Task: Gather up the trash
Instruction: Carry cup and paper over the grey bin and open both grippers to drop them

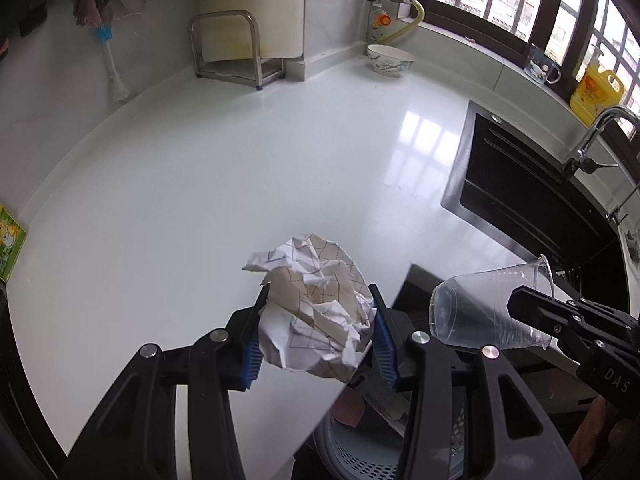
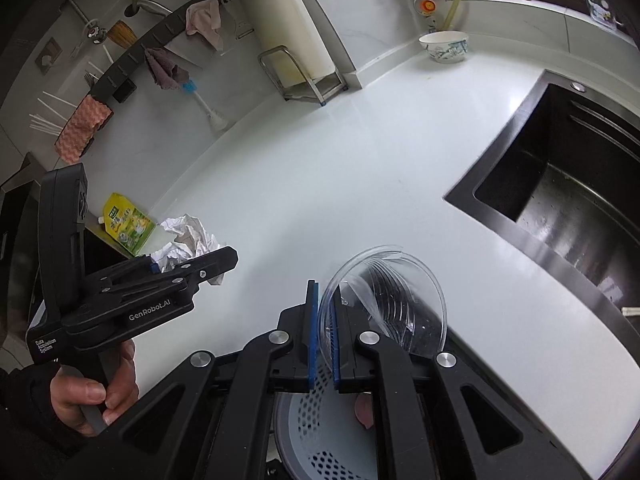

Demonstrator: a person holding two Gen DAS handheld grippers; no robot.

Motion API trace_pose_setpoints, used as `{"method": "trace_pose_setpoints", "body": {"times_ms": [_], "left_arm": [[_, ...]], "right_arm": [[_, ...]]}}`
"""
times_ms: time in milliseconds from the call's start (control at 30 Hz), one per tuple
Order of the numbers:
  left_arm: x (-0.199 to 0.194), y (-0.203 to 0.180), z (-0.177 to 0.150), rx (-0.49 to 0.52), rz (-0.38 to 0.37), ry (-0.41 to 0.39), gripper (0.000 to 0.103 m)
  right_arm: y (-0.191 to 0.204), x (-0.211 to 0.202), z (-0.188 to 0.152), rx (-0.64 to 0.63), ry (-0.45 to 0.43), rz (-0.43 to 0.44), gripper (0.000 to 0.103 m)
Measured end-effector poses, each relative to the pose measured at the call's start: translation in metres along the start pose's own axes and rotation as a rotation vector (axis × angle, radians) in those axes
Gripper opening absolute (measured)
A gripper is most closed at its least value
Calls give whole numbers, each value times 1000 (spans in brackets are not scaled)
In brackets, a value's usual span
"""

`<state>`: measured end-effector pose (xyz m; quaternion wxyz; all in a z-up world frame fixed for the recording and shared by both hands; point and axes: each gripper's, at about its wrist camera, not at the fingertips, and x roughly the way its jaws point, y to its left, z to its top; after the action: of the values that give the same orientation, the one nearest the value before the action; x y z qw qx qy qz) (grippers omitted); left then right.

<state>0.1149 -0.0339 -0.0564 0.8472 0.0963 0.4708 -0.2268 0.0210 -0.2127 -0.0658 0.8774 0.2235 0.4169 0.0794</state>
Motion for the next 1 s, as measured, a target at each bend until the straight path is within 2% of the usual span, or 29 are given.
{"method": "trace_pose_setpoints", "body": {"times_ms": [233, 500, 600, 767, 833, 900, 1000], "left_arm": [[-5, -50, -39, 6, -23, 42, 45], [3, -73, -72, -44, 2, 99, 47], [3, -74, -83, -77, 13, 114, 50], [-10, -72, -94, -125, 54, 96, 65], [-17, -70, -98, -142, 75, 89, 68], [-22, -66, -101, -163, 90, 85, 71], [-32, -62, -105, -196, 103, 73, 73]], "right_arm": [[-30, -28, -39, 1, 57, 0, 6], [-49, -24, -68, -4, 145, 19, 6], [-50, -18, -76, -22, 178, 19, 6], [-45, -19, -84, -79, 200, 20, 6], [-45, -20, -85, -88, 207, 24, 15], [-45, -24, -85, -89, 201, 20, 41], [-46, -32, -86, -95, 190, 30, 43]]}}
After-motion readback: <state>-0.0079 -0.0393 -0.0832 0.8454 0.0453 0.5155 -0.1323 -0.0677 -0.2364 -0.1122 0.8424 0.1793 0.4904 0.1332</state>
